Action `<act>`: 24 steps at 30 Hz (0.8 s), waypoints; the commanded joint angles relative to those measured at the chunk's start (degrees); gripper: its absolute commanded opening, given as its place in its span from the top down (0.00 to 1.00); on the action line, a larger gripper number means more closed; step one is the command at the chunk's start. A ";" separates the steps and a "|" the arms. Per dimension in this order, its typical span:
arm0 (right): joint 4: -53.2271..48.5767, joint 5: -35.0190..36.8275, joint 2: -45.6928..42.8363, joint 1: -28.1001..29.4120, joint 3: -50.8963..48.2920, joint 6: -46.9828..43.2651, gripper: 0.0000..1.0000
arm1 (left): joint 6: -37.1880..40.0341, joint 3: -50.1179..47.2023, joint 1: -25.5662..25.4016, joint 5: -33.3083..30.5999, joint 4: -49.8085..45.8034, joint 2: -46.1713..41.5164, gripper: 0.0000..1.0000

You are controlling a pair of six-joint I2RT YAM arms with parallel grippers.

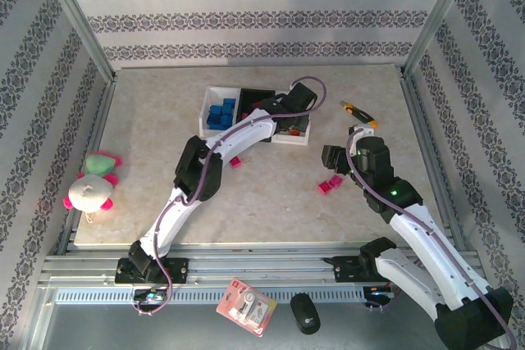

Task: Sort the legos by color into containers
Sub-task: Place the lego in the container, then pick up the lego from the middle-right of the table.

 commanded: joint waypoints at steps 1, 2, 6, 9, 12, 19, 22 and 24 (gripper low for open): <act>-1.93 1.68 -1.46 -0.53 -1.12 0.30 0.28 | 2.28 6.55 1.17 -0.13 1.06 2.78 0.66; -2.31 1.86 -1.80 -0.60 -1.20 0.28 0.28 | 2.48 7.67 1.29 0.01 0.61 3.29 0.63; -2.96 2.17 -2.84 -0.75 -1.69 0.48 0.28 | 3.30 7.92 1.28 0.32 0.44 1.97 0.37; -2.96 2.12 -2.38 -0.81 -2.09 0.85 0.28 | 3.86 6.71 1.16 0.54 -0.65 -0.85 0.24; -3.49 3.05 -0.88 -0.93 -2.55 2.06 0.28 | 5.19 1.30 0.70 0.67 1.09 -6.15 0.16; -8.59 2.97 8.35 -2.35 -2.03 8.42 0.28 | 11.60 -27.92 -1.30 5.31 22.21 -25.62 0.10; -9.67 1.59 12.42 -3.59 -2.17 12.16 0.28 | 16.93 -43.71 -2.03 10.96 35.36 -35.26 0.07; -9.73 0.47 15.05 -4.61 -2.51 14.41 0.28 | 18.46 -52.91 -2.21 13.79 43.08 -40.81 0.03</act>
